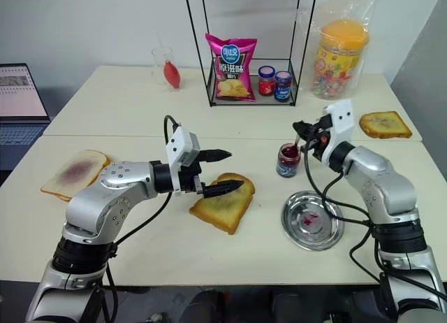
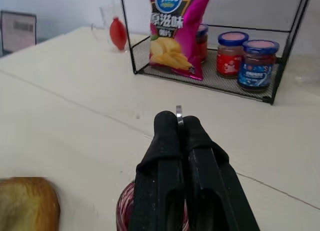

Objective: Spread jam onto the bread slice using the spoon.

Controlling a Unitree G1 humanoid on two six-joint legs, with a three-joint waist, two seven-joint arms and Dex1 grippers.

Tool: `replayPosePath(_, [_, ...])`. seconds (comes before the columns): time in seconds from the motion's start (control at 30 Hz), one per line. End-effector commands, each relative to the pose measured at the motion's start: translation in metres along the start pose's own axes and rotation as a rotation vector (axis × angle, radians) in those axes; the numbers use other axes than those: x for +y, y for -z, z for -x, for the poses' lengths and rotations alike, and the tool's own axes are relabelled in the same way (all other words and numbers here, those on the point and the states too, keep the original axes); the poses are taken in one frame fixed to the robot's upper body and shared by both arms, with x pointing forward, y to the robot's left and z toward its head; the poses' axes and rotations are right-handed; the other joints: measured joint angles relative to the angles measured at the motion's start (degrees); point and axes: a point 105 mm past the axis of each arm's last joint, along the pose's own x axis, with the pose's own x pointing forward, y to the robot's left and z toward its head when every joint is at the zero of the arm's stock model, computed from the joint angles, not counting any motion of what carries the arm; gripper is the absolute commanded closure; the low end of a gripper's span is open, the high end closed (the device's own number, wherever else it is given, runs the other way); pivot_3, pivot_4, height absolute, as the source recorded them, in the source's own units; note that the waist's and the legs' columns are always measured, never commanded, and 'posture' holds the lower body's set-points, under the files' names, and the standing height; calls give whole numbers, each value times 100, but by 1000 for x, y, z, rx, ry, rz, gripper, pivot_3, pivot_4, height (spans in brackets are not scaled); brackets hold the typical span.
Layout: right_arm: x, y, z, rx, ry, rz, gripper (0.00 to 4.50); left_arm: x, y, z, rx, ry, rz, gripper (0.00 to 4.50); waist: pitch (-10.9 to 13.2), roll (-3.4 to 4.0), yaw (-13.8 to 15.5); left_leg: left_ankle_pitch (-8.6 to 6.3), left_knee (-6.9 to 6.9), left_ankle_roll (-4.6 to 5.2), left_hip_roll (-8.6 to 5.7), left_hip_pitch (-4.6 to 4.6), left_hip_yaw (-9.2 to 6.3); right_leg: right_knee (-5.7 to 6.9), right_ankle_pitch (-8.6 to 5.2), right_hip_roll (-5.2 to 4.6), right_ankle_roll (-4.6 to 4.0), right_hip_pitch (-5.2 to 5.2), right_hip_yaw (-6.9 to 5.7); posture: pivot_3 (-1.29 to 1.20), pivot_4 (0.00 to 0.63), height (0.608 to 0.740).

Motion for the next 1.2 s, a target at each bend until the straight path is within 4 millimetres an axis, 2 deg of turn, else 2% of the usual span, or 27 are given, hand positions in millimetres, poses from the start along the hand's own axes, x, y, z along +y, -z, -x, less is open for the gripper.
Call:
replayPosePath(0.03, [14,-3,-3,-41,-22,135,4471,-5,-16,-2,-47,12,-53,0,0,0,0,0,0,0,0,0,0,0,0,0,0,0,0,0,150,740])
replayPosePath(0.27, [20,12,-9,2,-16,95,4471,-5,-16,-3,-50,9,-56,0,0,0,2,1,3,-1,0,0,-1,4,1,0,-1,0,0,0,150,740])
replayPosePath(0.4, [15,14,-13,10,36,-76,4471,-3,-17,-4,-53,4,-57,0,0,0,2,1,2,-1,0,1,-3,5,1,0,-1,0,-1,0,150,740])
replayPosePath(0.53, [0,9,-14,-18,115,-296,4471,-1,-17,-5,-57,-5,-59,0,0,0,1,1,4,-2,0,2,-4,9,2,0,-3,0,-2,0,150,740])
replayPosePath(0.67, [-7,6,-12,-26,146,-387,4471,1,-18,-6,-61,-15,-62,0,0,0,-2,1,3,-2,0,2,-5,9,3,0,-4,0,-4,0,150,740])
replayPosePath(0.8, [-17,1,-8,-59,190,-550,4471,3,-18,-7,-63,-17,-67,0,0,0,-13,1,0,-2,0,1,-3,8,3,0,-4,-1,-2,0,150,740])
replayPosePath(1.2, [-32,-9,7,-123,260,-763,4471,12,-21,-10,-74,-35,-89,0,0,1,-32,1,0,-2,-1,0,-4,8,3,1,-4,-2,-2,0,150,740])
